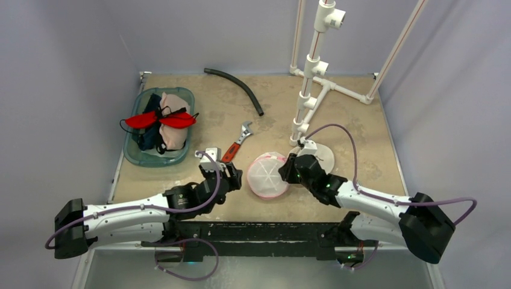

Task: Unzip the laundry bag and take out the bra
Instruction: Close the laundry bag at the center of the board.

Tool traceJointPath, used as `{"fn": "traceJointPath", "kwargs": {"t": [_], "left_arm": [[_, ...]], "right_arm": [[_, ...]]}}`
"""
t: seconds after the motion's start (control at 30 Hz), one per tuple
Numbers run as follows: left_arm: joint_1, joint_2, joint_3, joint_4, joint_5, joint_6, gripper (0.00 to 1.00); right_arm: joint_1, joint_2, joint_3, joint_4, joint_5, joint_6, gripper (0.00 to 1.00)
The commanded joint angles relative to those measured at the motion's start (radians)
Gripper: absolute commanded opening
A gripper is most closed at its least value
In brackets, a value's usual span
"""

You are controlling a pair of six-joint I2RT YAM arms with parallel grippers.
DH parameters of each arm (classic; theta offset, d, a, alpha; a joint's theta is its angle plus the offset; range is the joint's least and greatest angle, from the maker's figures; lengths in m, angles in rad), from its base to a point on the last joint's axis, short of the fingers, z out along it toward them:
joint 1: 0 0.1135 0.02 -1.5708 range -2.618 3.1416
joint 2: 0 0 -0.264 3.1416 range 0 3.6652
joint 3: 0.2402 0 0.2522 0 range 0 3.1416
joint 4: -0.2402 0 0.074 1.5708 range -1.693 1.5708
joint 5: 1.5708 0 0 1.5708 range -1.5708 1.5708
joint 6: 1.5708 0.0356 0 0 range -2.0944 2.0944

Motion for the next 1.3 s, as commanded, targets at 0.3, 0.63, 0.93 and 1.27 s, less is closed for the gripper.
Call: {"fn": "traceJointPath", "kwargs": {"t": [0.3, 0.63, 0.93, 1.27], "left_arm": [[0.001, -0.007, -0.091, 0.141, 0.025, -0.049, 0.64], [0.002, -0.067, -0.099, 0.078, 0.03, -0.079, 0.64], [0.002, -0.142, -0.102, 0.011, 0.009, -0.091, 0.64], [0.002, -0.171, -0.029, -0.152, -0.054, -0.09, 0.67]], "right_arm": [[-0.076, 0.015, -0.071, 0.105, -0.064, 0.002, 0.35], [-0.074, 0.238, -0.029, 0.272, -0.191, -0.013, 0.34], [-0.025, 0.317, 0.022, 0.317, -0.218, 0.016, 0.33], [-0.024, -0.051, 0.088, -0.019, -0.048, -0.028, 0.81]]}}
